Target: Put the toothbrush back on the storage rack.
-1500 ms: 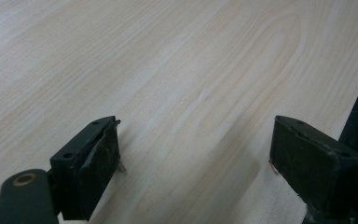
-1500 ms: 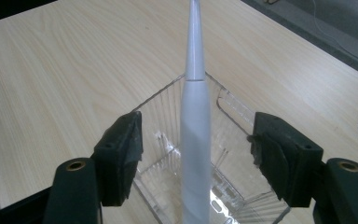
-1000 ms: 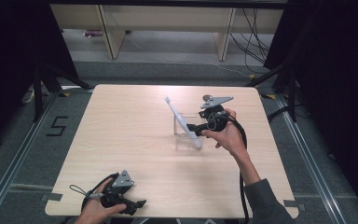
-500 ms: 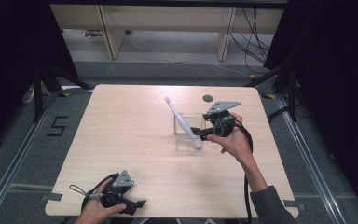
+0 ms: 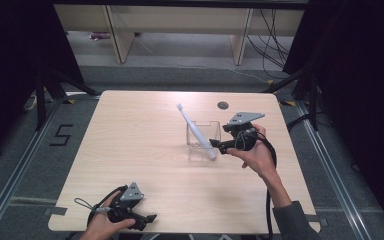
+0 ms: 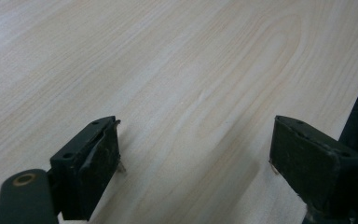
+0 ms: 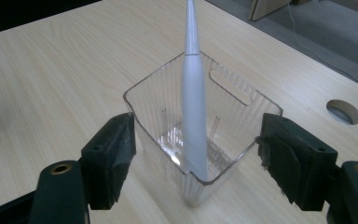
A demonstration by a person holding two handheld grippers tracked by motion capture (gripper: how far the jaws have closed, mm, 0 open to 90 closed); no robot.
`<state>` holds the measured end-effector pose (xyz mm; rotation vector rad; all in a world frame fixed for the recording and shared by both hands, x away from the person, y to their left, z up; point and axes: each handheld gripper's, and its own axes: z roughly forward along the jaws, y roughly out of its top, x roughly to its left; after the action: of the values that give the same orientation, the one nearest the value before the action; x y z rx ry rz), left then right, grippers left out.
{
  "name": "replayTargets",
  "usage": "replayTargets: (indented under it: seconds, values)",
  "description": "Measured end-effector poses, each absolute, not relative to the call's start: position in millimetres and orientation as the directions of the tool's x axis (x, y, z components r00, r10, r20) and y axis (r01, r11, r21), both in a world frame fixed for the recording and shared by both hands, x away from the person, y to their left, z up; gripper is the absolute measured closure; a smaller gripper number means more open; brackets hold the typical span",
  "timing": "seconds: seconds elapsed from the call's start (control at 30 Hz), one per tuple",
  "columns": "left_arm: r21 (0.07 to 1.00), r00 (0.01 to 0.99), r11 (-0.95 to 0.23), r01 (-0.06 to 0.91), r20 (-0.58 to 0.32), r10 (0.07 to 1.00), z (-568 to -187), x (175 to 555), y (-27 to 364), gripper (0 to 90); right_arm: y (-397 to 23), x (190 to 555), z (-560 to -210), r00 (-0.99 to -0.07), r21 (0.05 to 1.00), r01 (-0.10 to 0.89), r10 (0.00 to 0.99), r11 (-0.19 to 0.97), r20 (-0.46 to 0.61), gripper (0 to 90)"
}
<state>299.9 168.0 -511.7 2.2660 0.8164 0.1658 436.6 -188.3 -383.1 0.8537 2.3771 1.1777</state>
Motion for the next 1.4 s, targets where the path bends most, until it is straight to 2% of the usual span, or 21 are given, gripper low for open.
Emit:
replayTargets:
  seconds: [0.63, 0.67, 0.8, 0.93, 0.97, 1.33, 1.4]
  values:
    - [0.658, 0.796, -0.562, 0.501, -0.096, 0.597, -511.1, 300.5, 168.9, 15.1, -203.0, 421.7, -380.6, -0.743, 0.812, 0.364, 0.668, 0.456, -0.043, 25.9]
    - [0.666, 0.792, -0.547, 0.508, -0.111, 0.600, -511.5, 299.6, 167.9, 15.2, -202.6, 420.1, -381.6, -0.735, 0.812, 0.385, 0.678, 0.439, -0.018, 25.8]
    - [0.666, 0.793, -0.547, 0.507, -0.112, 0.599, -511.7, 299.6, 167.9, 15.1, -206.7, 420.0, -382.7, -0.738, 0.808, 0.367, 0.673, 0.460, -0.048, 25.1]
    - [0.658, 0.797, -0.562, 0.501, -0.097, 0.596, -511.2, 300.3, 168.7, 15.1, -208.0, 415.8, -384.1, -0.726, 0.806, 0.397, 0.688, 0.439, -0.017, 24.4]
    - [0.663, 0.795, -0.554, 0.504, -0.105, 0.598, -511.4, 300.0, 168.3, 15.2, -209.0, 416.9, -385.2, -0.732, 0.814, 0.370, 0.680, 0.447, -0.041, 24.2]
    - [0.665, 0.793, -0.548, 0.507, -0.111, 0.599, -511.4, 299.8, 168.0, 15.1, -211.1, 403.3, -390.2, -0.723, 0.804, 0.401, 0.691, 0.440, -0.017, 22.7]
    - [0.666, 0.793, -0.547, 0.508, -0.112, 0.599, -511.5, 299.7, 167.9, 15.2, -212.2, 402.8, -391.2, -0.732, 0.803, 0.383, 0.680, 0.456, -0.037, 22.6]
